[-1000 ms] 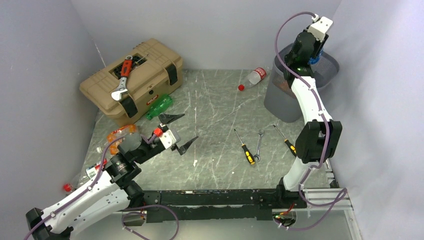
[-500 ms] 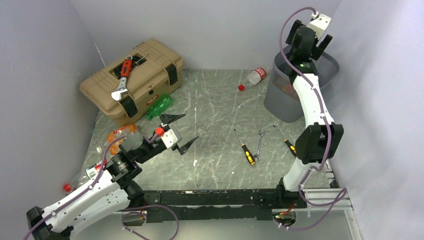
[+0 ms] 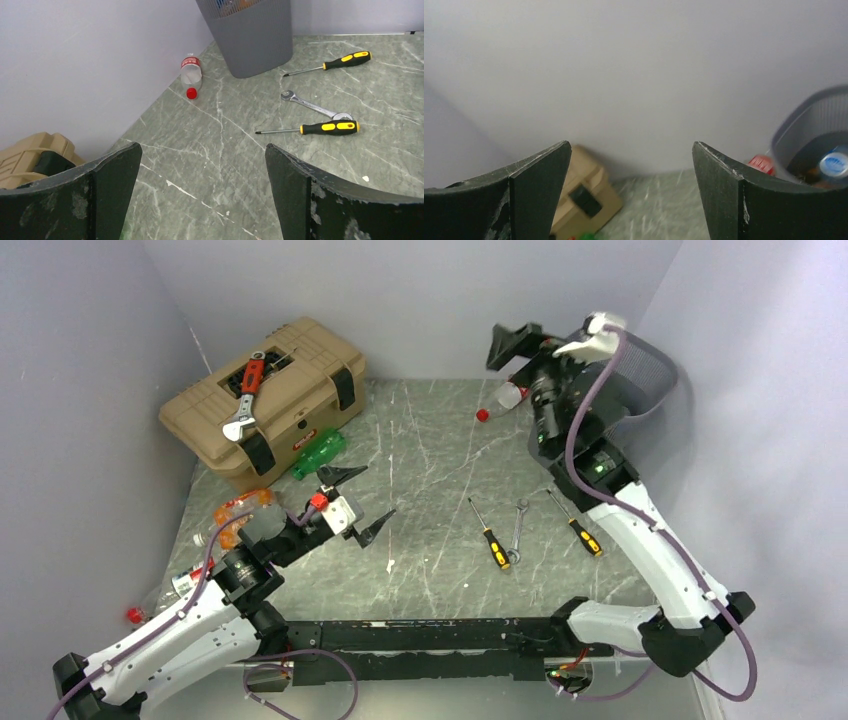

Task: Put the plastic bottles in the bin
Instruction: Pick up the plastic bottle from the corner of the board.

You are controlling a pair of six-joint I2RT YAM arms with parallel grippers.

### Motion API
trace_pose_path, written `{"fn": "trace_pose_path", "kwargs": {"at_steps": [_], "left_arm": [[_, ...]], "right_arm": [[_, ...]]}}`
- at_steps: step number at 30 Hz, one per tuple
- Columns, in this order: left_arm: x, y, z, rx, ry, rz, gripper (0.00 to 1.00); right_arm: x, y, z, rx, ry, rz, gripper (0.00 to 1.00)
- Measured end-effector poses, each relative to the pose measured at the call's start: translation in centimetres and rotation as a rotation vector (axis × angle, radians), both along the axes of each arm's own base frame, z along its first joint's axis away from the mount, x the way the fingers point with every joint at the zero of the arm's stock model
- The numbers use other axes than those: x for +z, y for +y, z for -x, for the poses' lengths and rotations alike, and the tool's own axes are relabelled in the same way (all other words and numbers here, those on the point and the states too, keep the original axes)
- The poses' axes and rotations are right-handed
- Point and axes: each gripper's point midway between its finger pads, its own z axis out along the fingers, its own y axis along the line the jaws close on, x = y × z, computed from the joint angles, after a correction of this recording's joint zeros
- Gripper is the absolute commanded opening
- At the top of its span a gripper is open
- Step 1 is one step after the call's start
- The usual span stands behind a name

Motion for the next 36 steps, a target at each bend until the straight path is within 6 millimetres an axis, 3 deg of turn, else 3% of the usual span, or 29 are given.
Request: {"fn": "trace_pose_path", "kwargs": {"at_steps": [4,9,14,18,22,26,29,32,36], "left_arm": [[0.0,0.2,-0.3,0.019,-0.003,-0.002,0.99],[0.1,0.5,-0.6,0.046,-0.004,0.002,1.00],[0.4,1.2,-1.3,0.100,-0.007,0.013,0.99],[0.7,1.5,-1.5,0.123,-0.015,0.021,0.99],[0.6,1.7,-1.8,0.142,-0.016,0.021,0.99],[0.1,1.5,-2.1,0.145,-0.007,0.007,0.99],[-0.3,1.3,-2.3,0.148,0.003,-0.006,0.99],[-0.4,1.4,-2.4,0.152,0.004,-0.010,0.99],[-0.5,1.4,-2.4,0.153,0.005,-0.010,1.00]], "right_arm": [[-5.2,3.6,0.4,0.074,0.094,-0.048,0.95],[-16.1,8.4,-1.9,0.065,0.308,-0.027,0.96],[-24.1,9.8,-4.2,-0.037,0.467,-0.085,0.97],[-28.0,10.5,-6.3,-0.125,0.544,-0.162,0.97],[-31.3,9.4,-9.6,-0.231,0.593,-0.245,0.97],[-34.5,6.6,-14.4,-0.371,0.629,-0.301,0.98],[-37.1,4.9,-16.9,-0.443,0.659,-0.319,0.99],[-40.0,3.0,-17.8,-0.509,0.704,-0.310,0.99],[-42.3,1.6,-18.1,-0.563,0.747,-0.310,0.99]]}}
